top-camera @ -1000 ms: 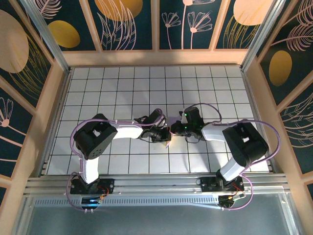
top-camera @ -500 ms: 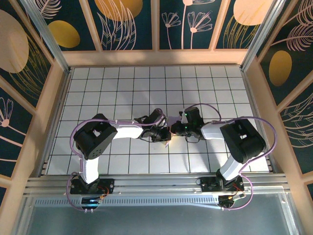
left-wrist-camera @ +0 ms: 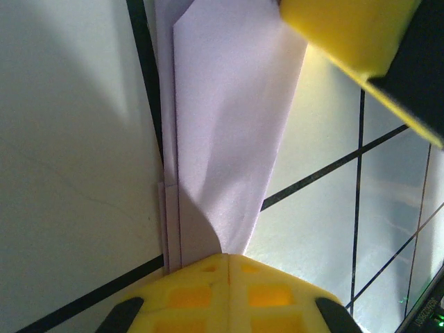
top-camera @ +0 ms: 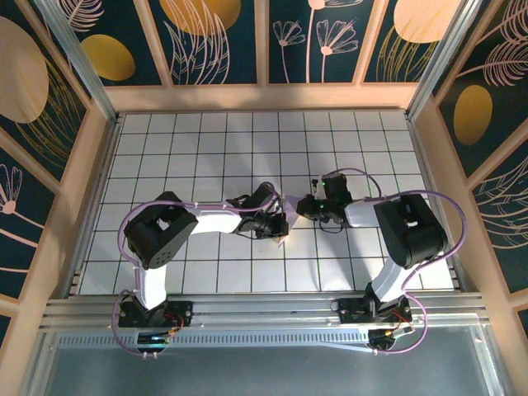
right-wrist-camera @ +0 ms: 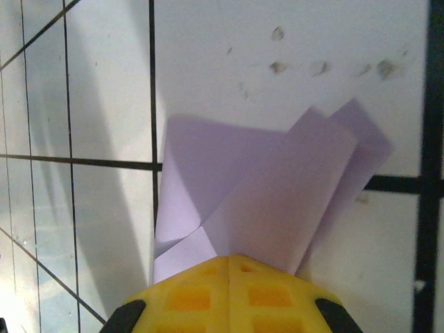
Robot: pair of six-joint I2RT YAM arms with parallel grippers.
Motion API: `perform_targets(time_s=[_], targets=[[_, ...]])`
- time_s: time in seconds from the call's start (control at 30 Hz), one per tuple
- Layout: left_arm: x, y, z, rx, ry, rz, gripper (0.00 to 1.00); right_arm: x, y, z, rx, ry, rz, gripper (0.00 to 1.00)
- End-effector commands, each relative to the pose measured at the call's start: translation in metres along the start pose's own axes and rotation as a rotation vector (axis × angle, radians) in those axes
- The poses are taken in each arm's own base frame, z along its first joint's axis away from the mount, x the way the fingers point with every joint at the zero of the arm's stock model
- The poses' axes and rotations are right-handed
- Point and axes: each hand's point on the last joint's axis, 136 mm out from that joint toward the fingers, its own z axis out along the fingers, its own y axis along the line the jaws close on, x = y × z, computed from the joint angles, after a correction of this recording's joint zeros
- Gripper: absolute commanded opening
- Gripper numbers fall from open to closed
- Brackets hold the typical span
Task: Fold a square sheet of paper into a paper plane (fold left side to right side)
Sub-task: Fold the wing for the fifth time at the center of the table.
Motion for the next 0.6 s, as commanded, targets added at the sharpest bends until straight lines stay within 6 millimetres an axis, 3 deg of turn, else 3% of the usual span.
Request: perform_targets(time_s=[0.0,0.57], targets=[[0.025,0.049,0.004,-0.172,0.08,-0.049,0.0,-0.016,-0.016,-0.001,0.039,-0.031,-0.001,0.0],[0.025,0.048,0.004,-0.172,0.078,-0.047,0.0,-0.074,-0.052,-0.005,0.096,-0.08,0.031,0.0]])
